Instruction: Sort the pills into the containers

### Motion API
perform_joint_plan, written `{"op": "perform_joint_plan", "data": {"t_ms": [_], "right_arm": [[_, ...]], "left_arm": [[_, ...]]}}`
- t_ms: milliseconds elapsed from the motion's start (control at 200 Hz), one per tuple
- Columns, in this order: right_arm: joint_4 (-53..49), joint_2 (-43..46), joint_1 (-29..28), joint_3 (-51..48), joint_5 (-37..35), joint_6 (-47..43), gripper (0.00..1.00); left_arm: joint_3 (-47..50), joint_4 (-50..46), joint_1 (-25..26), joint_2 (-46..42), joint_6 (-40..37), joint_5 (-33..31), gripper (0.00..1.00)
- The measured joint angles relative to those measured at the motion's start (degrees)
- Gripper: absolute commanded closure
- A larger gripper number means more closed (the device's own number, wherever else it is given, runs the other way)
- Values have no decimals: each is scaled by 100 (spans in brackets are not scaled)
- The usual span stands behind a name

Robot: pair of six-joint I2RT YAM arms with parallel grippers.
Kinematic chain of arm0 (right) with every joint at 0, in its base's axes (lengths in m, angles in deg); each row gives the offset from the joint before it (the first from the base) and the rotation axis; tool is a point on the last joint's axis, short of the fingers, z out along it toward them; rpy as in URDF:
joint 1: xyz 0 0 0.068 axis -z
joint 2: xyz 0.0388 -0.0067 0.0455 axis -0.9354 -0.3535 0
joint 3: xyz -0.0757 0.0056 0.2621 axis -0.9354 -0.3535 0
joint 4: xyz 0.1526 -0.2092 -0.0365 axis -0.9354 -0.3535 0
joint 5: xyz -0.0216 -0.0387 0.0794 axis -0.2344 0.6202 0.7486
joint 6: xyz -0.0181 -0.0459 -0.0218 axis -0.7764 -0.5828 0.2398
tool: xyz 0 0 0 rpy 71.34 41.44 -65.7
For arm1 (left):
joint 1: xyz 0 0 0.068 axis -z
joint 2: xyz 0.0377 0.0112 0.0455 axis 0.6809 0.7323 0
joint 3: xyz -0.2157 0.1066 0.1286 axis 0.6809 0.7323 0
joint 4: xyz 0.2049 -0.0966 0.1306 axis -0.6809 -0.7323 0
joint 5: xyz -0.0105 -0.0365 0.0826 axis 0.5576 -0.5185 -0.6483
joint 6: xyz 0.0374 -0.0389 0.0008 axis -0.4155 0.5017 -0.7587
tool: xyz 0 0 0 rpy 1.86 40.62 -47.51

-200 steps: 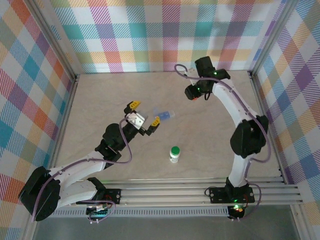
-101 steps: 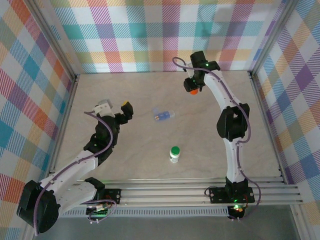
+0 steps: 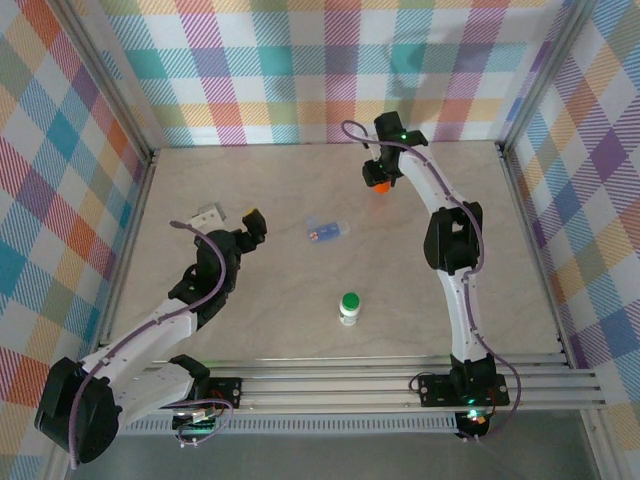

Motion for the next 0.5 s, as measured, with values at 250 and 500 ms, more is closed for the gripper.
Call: {"op": "perform_joint_plan", "data": {"t_ms": [250, 500], "right_arm": [[455, -142, 96, 0, 142, 361, 65], [656, -142, 122, 2, 852, 811, 62]], "left_arm": [[-7, 4, 0, 72, -4, 186, 0], [-31, 7, 0, 195, -17, 190, 0]]}}
